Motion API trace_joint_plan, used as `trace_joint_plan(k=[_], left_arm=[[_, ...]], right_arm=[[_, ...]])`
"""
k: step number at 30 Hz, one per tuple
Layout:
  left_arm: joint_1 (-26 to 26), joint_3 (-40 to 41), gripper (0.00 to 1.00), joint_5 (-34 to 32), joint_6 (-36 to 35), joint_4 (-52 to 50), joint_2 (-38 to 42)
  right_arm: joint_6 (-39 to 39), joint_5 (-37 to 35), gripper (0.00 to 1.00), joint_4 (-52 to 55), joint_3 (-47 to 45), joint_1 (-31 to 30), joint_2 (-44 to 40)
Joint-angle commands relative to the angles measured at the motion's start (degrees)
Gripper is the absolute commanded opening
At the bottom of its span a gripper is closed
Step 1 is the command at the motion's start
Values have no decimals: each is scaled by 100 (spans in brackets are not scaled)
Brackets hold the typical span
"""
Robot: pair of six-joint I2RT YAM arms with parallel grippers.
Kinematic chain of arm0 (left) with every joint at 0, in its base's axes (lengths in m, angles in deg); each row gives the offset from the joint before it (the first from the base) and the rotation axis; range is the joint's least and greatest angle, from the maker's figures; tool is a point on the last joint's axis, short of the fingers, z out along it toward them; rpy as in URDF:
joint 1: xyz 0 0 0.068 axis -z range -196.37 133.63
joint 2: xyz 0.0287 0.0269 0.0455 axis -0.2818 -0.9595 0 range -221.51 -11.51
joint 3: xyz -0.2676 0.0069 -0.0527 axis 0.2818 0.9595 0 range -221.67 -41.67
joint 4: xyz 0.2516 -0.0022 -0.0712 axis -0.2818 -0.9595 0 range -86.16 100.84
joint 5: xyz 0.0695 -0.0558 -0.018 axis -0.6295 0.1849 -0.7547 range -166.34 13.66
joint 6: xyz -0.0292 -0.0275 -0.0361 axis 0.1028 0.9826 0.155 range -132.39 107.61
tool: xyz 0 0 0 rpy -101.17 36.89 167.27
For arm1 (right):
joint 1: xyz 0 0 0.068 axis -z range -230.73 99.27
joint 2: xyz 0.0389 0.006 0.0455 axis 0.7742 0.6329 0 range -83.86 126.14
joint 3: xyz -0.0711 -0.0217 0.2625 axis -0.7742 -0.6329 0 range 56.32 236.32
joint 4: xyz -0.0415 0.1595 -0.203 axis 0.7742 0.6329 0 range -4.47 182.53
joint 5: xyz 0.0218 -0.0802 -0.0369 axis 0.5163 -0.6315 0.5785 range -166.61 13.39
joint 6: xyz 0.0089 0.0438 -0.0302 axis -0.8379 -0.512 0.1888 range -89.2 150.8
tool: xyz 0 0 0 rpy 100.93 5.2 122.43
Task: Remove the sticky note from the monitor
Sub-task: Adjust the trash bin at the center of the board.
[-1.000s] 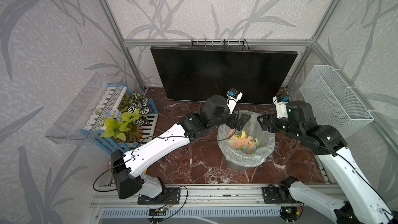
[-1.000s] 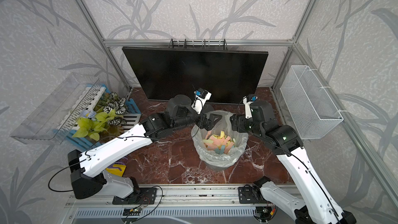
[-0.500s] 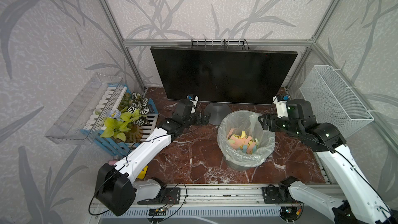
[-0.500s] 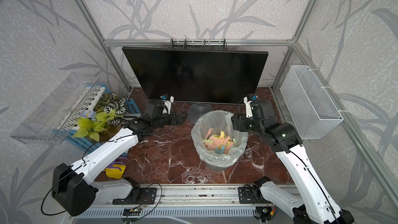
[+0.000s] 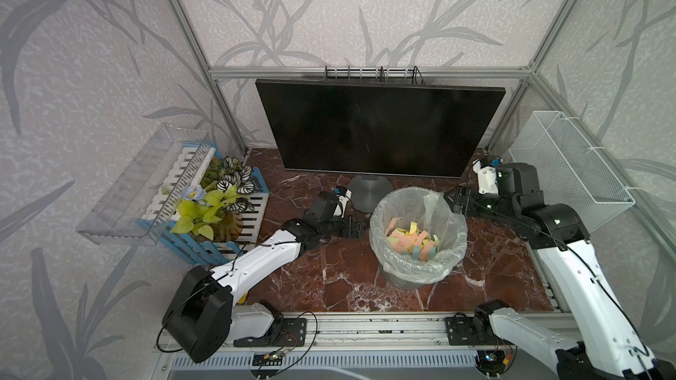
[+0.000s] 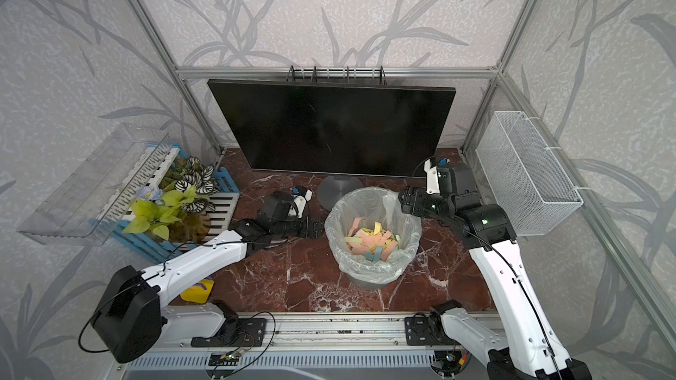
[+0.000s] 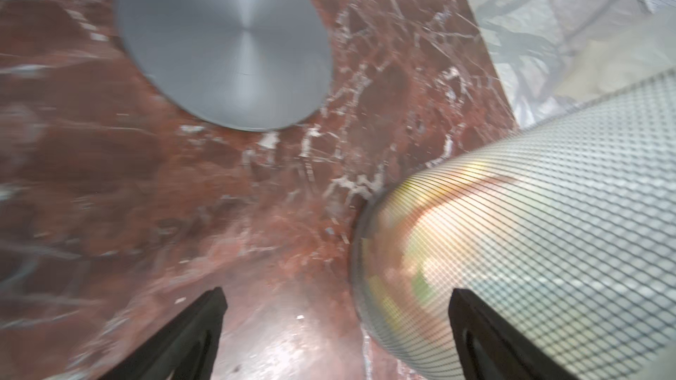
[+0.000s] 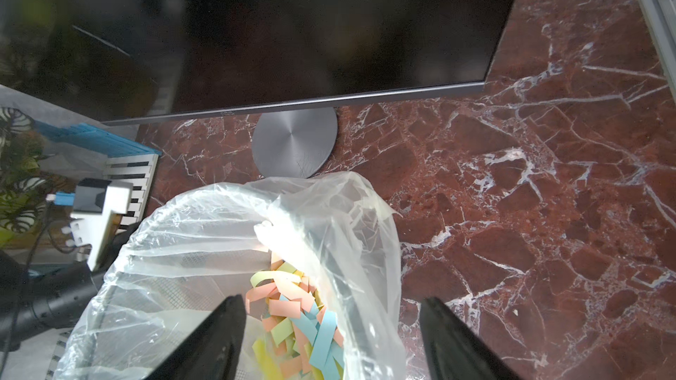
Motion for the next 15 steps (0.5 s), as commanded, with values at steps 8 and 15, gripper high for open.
trace_joint_plan(k=[8, 15], left_arm=[[719, -68, 100, 310, 477, 1346, -895], [963, -541, 100, 488, 502, 1664, -1551]], right_arm=[[-285, 630, 80, 109, -405, 332, -250], [-350, 687, 80, 194, -583, 420, -352]])
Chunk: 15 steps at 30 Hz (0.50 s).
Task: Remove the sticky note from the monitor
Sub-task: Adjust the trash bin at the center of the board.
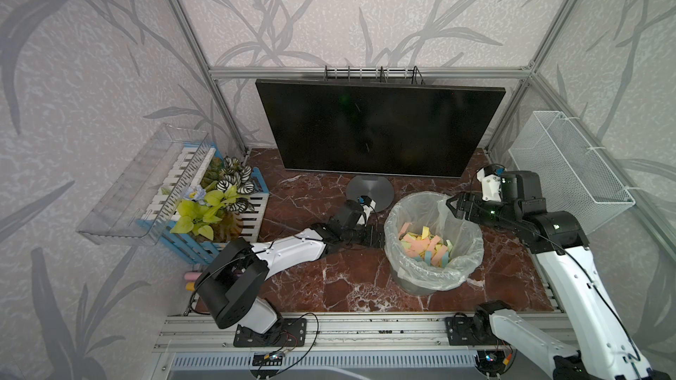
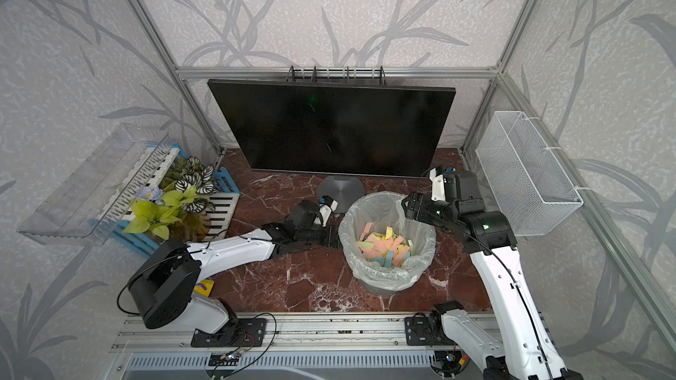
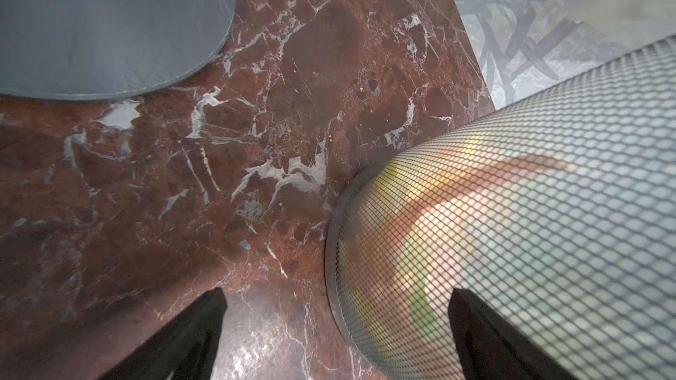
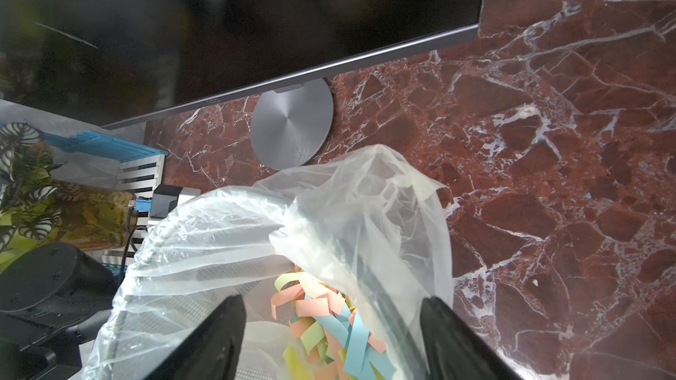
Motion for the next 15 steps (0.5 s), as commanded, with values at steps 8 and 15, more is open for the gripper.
trace_joint_plan(k=[8, 15], left_arm=[[297, -663, 100, 233, -93, 343, -495], [-166, -493, 100, -663, 1, -444, 11]], right_arm=[[-103, 230, 80, 280, -129, 51, -171], [-167, 364, 80, 133, -212, 51, -148]])
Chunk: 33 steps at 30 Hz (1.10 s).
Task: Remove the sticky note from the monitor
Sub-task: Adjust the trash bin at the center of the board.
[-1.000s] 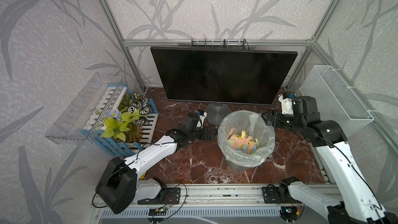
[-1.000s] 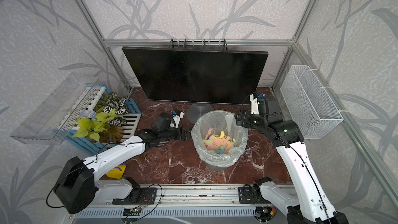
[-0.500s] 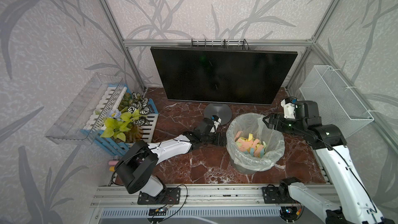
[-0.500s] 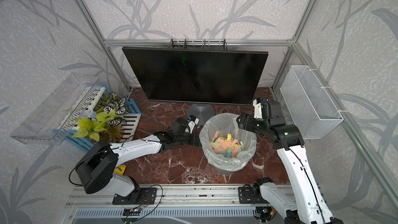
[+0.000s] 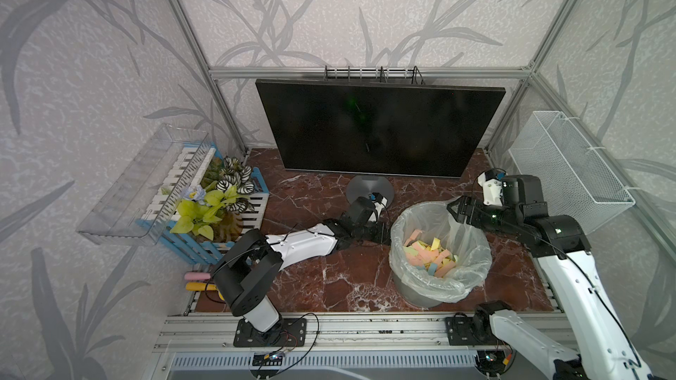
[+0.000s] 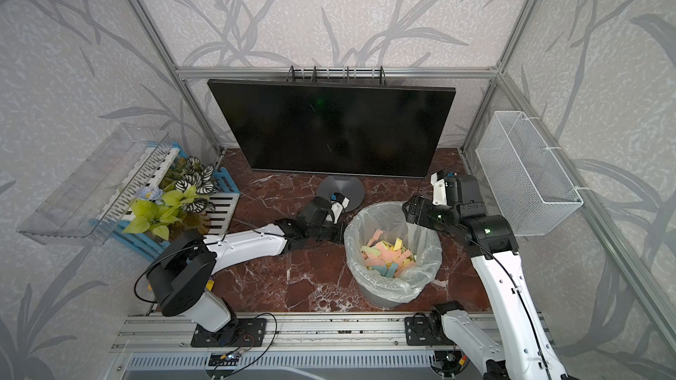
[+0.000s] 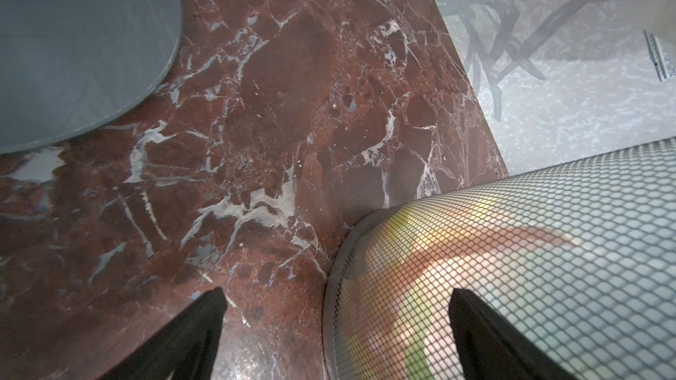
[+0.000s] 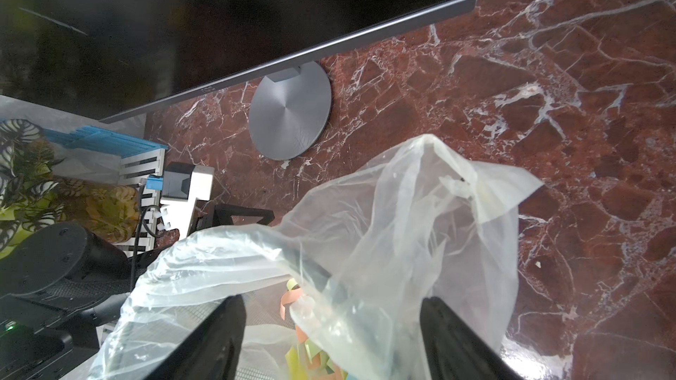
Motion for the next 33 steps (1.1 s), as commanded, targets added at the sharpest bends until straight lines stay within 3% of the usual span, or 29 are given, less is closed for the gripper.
trace_joint_plan(k=[1, 7, 13, 21, 33], left_arm=[[-391, 78, 100, -527, 71, -409, 475], [-1120, 186, 100, -1003, -24, -863, 1143], [-1451, 87, 100, -1254, -261, -1158, 1466], [-1557, 48, 100, -1315, -311, -1287, 1624], [-1728, -265, 100, -1712, -407, -1821, 1866]], right_arm=[[-102, 240, 80, -33, -97, 3, -8], [-258, 474, 79, -384, -216, -1, 71], [-724, 945, 79, -1230, -450, -93, 268], [-1091, 730, 78, -2103, -441, -1105, 876], [-1368, 680, 78, -3292, -114, -1942, 1995]])
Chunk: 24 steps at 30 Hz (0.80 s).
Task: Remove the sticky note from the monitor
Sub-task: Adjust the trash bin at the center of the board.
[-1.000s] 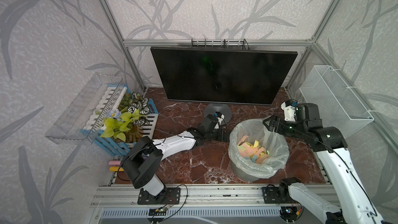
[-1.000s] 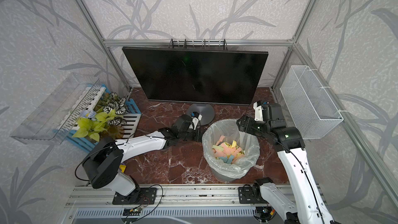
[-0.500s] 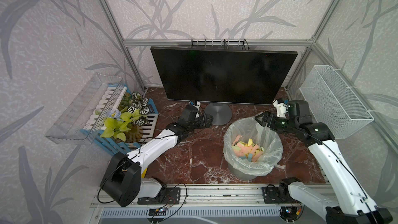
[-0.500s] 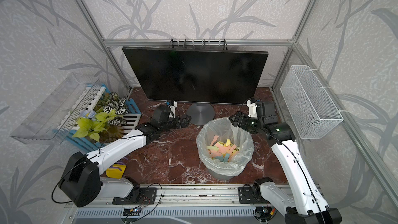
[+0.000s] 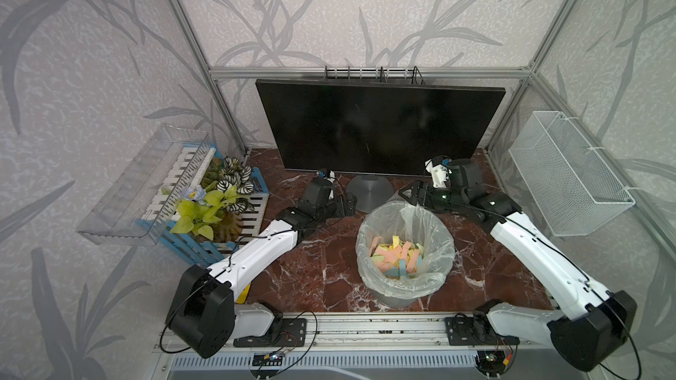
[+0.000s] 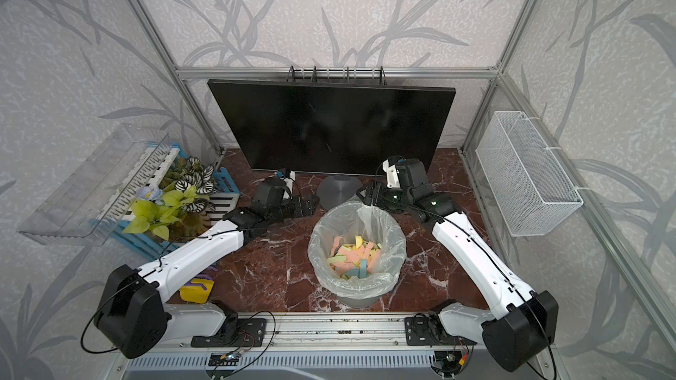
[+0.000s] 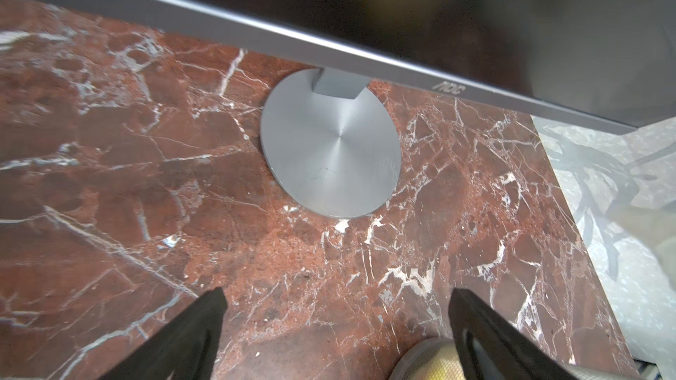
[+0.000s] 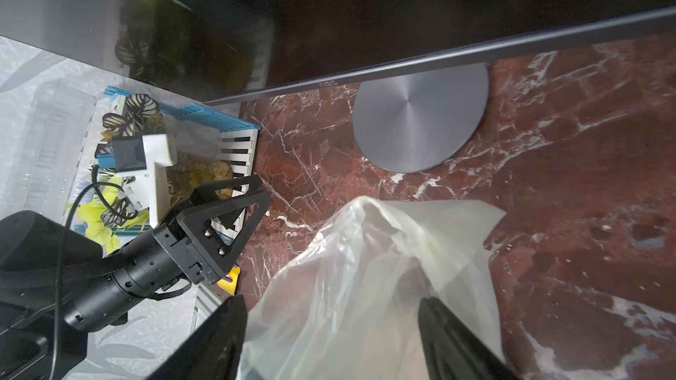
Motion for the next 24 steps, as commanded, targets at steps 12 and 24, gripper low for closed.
trace_joint_plan(k=[12, 24], left_arm=[[-528, -245, 100, -581, -251, -761, 593], [-649, -681, 100, -713, -567, -757, 594]], right_arm=[[78, -80, 79, -930, 971, -736, 1340], [400, -418, 84, -726, 1654, 640, 563]])
